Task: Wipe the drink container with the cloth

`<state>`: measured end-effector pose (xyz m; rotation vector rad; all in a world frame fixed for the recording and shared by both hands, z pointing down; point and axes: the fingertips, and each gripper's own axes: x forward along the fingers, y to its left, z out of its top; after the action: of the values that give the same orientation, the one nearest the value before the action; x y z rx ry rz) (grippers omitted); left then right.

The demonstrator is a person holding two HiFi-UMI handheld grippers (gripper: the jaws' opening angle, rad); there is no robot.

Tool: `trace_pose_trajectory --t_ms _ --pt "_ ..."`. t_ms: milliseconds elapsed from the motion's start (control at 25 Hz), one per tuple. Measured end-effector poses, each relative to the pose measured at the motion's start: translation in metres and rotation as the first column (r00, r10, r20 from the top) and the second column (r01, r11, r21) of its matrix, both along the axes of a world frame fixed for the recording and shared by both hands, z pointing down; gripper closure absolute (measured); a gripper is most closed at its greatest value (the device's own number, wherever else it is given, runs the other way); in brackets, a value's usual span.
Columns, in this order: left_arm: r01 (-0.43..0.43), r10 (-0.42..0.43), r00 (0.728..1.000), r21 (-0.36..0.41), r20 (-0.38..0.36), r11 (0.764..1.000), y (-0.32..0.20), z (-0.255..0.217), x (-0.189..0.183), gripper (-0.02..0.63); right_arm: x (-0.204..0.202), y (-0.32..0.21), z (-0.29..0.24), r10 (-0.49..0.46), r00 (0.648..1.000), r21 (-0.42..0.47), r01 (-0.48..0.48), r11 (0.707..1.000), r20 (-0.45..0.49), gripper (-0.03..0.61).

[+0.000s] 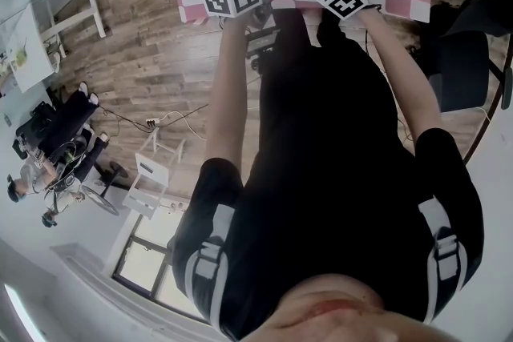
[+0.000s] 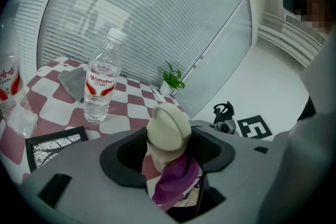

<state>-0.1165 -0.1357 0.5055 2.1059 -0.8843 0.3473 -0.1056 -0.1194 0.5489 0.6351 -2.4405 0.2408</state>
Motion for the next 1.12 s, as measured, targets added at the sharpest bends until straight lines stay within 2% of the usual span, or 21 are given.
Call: trace_pose_trajectory --t_ms 480,680,920,1120 --pt "-0.002 0.002 1.000 0.016 -0.001 1.000 -0.003 -0.002 0.003 0.337 0.032 0.016 0.064 -0.013 0.983 -0.070 0.000 0.998 -0.183 0.253" --pt "-0.006 0.006 1.000 0.018 -0.002 1.000 -0.004 -0.004 0.003 0.337 0.042 0.022 0.082 -0.047 0.966 -0.066 0.031 0.997 -0.255 0.253" --pt "-0.028 0.028 1.000 0.009 0.003 1.000 0.002 0.001 -0.001 0.337 0.046 0.024 0.089 -0.081 0.963 -0.067 0.066 0.996 -0.258 0.253" --pt "-0.114 0.113 0.993 0.020 0.027 0.993 0.011 0.001 -0.005 0.337 0.043 0.029 0.083 -0.184 0.956 -0.118 0.160 0.980 -0.231 0.253"
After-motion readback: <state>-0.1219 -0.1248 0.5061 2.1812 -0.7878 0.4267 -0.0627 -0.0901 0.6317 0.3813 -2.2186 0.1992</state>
